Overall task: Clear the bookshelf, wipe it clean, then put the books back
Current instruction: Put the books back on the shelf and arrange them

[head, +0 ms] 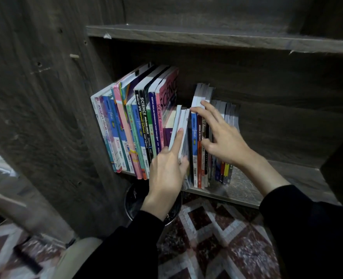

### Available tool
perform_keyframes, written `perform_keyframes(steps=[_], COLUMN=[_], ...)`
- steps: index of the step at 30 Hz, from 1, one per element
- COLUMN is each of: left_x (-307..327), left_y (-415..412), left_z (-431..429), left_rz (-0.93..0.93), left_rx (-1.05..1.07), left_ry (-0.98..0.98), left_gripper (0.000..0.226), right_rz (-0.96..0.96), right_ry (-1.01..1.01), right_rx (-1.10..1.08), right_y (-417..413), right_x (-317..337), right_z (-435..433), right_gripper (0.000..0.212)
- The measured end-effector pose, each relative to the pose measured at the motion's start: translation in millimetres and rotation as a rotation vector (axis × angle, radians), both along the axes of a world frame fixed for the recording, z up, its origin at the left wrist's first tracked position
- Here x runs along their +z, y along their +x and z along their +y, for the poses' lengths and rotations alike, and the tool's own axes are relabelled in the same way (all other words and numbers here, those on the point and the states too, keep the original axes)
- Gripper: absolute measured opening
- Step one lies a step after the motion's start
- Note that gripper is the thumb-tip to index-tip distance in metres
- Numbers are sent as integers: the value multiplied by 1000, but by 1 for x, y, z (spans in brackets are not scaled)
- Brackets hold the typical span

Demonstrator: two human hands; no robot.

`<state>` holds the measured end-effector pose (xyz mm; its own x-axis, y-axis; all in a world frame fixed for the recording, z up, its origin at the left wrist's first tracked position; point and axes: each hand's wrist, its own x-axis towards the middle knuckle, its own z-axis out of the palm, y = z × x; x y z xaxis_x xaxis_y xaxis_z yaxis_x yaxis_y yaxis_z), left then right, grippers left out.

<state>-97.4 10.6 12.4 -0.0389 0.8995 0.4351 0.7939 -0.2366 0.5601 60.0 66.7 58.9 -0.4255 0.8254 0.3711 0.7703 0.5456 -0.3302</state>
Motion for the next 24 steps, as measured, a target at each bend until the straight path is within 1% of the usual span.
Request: perform_keyframes(steps=[1, 3, 5, 7, 8, 10, 11, 13, 15, 17, 19, 21, 24], left_x=[-5, -20, -35, -44, -46, -44, -43, -37, -23, -6, 14, 36, 67], left_y=[1, 7, 14, 22, 24, 24, 23, 19, 13, 7, 0, -7, -17], left_z=[-3, -9, -9, -5, -4, -2, -1, -1, -4, -7, -9, -15, -31], left_rz=[-44, -198, -289, -288, -287, -283, -290, -309, -283, -235, -194, -192, -176], left_rx=[-11, -65, -51, -8, 5, 8, 4, -11, -25, -46, -74, -101, -126], left_ry=[82, 240, 283, 311, 317, 324, 316, 259, 149, 50, 2, -33, -73], left_gripper=[78, 89, 101, 107, 103, 86, 80, 76, 75, 68, 65, 66, 65], right_rz=[1, 4, 11, 18, 17, 15, 17, 21, 23, 32, 30, 32, 47], right_ry=[3, 8, 17, 12, 13, 16, 17, 15, 24, 31, 29, 21, -52], right_rx=[-4, -9, -7, -7, -9, -17, -17, -16, -31, -46, -60, -68, -100], right_y=[0, 0, 0, -1, -1, -2, -2, -2, -3, -5, -7, -9, -14], right_x=[-1, -1, -1, -1, -1, -2, -2, -2, -2, -1, 0, 3, 12], right_z=[0, 0, -1, -2, -1, -1, -2, -2, -3, -4, -7, -10, -16], right_gripper=[82, 82, 83, 83, 83, 83, 83, 83, 83, 83, 83, 84, 81])
